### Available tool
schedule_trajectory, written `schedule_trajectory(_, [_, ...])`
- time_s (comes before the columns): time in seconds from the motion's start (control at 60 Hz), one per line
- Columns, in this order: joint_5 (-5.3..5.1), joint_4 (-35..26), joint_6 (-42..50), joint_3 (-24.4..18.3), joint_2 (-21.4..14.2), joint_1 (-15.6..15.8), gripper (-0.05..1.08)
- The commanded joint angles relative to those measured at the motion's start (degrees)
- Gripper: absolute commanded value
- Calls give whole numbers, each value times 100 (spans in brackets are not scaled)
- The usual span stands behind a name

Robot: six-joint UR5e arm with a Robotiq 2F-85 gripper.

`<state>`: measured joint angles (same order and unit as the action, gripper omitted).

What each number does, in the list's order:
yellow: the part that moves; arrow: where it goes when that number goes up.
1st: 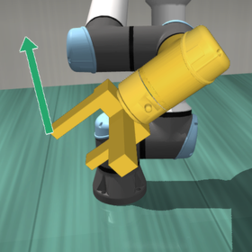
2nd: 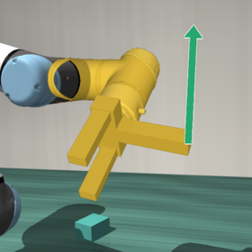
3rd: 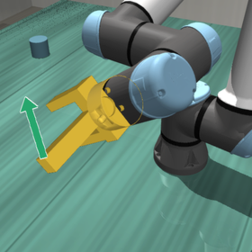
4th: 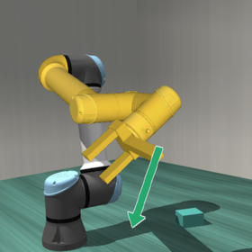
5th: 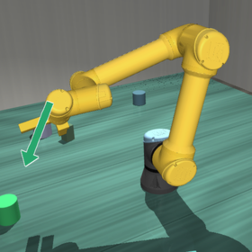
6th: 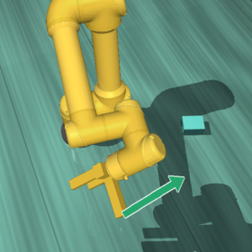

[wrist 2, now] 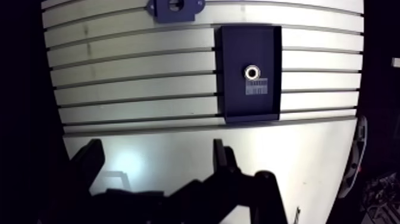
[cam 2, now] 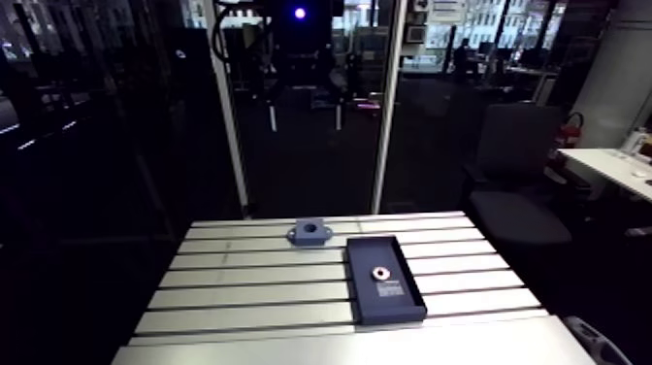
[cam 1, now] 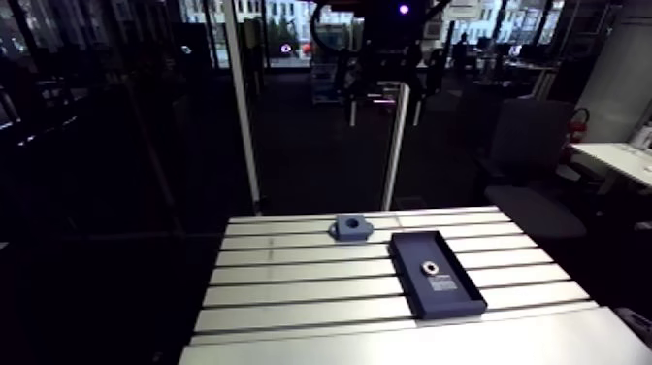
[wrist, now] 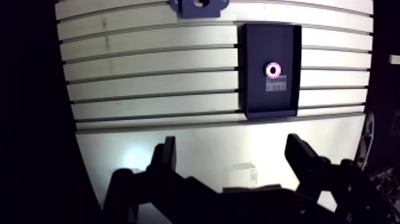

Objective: Pick up the bearing and press it into the housing until flush.

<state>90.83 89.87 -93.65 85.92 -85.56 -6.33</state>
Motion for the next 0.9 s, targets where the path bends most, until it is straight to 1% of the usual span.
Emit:
schedule_trajectory(0.017, [-79,-114,-211,344,-17,18,1])
schedule_trajectory(0.267, [-79,-113,-211,334,-9,9,1])
schedule_trajectory(0.467, [-45,-56,-261,350,-1,-93,1])
schedule_trajectory(0.583, [-36,70,-545,400,35,-278,1])
schedule_trajectory(0.6, [-35,137,-657,426,35,-370,1])
schedule_trajectory(0.617, [-35,137,-657,426,35,-370,1])
schedule_trajectory(0.633, [-43,215,-779,452,43,-481,1])
schedule_trajectory(0.65, [-43,215,-779,452,43,-481,1])
schedule_trajectory(0.667, [-44,286,-901,501,51,-603,1])
schedule_trajectory(0.683, [-44,286,-901,501,51,-603,1])
schedule_trajectory(0.7, [-44,372,-1024,553,83,-718,1])
schedule_trajectory(0.717, [-44,372,-1024,553,83,-718,1])
schedule_trajectory(0.733, [-44,452,-1125,598,117,-825,1])
schedule_trajectory(0.817, [-44,642,-1304,717,164,-980,1])
schedule_trajectory(0.85, [-44,859,-1432,851,208,-1074,1])
schedule_trajectory(0.9, [-44,988,-1485,919,241,-1125,1])
